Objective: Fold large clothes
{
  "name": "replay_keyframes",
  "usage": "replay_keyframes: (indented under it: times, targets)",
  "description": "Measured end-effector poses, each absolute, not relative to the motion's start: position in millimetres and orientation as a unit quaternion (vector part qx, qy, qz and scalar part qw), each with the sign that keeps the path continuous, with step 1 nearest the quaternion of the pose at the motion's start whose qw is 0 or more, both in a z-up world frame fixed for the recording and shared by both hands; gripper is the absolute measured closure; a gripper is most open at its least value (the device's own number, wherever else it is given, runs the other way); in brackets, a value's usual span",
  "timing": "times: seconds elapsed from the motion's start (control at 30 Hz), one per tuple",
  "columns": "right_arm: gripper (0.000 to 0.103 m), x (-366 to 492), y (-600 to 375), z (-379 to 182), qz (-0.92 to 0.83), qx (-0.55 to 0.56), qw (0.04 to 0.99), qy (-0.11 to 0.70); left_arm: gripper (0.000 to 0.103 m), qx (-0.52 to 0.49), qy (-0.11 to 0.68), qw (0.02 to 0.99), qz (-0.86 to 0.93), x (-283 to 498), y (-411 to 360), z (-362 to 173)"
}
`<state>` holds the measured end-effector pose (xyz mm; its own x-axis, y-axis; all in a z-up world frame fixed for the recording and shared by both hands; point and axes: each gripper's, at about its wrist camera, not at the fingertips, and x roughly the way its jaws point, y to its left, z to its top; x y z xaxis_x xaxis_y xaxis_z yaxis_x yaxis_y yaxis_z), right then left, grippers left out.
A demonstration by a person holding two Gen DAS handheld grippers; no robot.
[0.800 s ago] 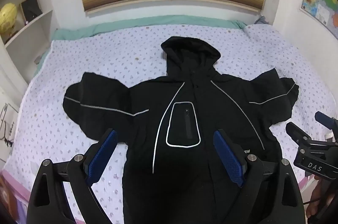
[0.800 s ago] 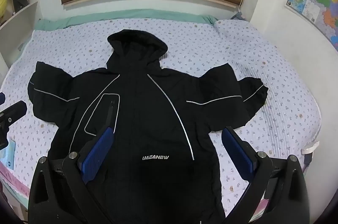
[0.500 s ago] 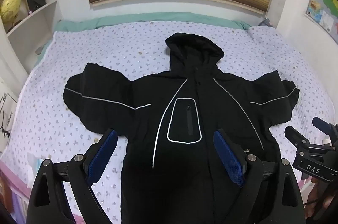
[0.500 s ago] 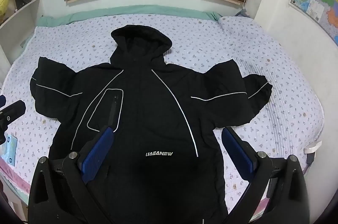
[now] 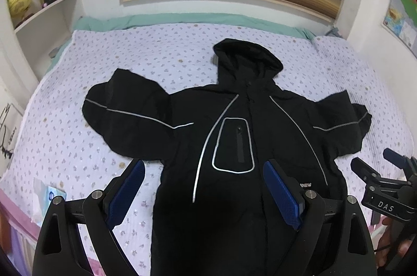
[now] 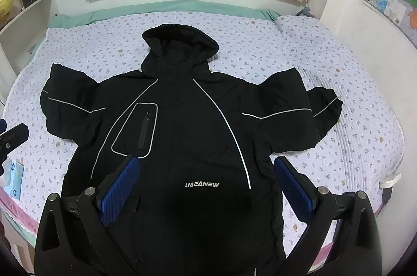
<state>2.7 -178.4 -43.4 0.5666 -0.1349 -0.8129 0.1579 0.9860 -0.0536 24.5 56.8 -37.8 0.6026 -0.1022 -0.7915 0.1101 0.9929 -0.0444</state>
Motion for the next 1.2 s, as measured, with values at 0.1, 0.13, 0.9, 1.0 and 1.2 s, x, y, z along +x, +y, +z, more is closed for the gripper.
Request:
replay_keyframes:
  times: [0.1, 0.13, 0.9, 1.0, 1.2]
  targets:
    - [0.000, 6, -173, -43, -0.074, 0.007, 0.885, 0.459, 0.010, -0.012, 0.440, 0.897, -0.043, 26, 74, -37]
    - [0.000, 7, -170, -43, -0.072, 0.005, 0.886, 0.458, 0.010, -0.018, 0.439, 0.898, -0.038, 26, 80, -37]
    - [0.000, 81, -95, -76, 0.007, -0.072, 0.883, 0.465, 0.010, -0.247, 0.435, 0.862, 0.081, 157, 344, -120]
    - [0.000, 104, -94, -86, 0.012, -0.078, 0.877, 0.474, 0.010, -0.307, 0.441, 0.840, 0.078, 193, 370, -159]
    - [0.000, 153, -79, -136, 0.033, -0.083, 0.842, 0.531, 0.011, -0.370, 0.446, 0.809, 0.098, 251, 409, -231]
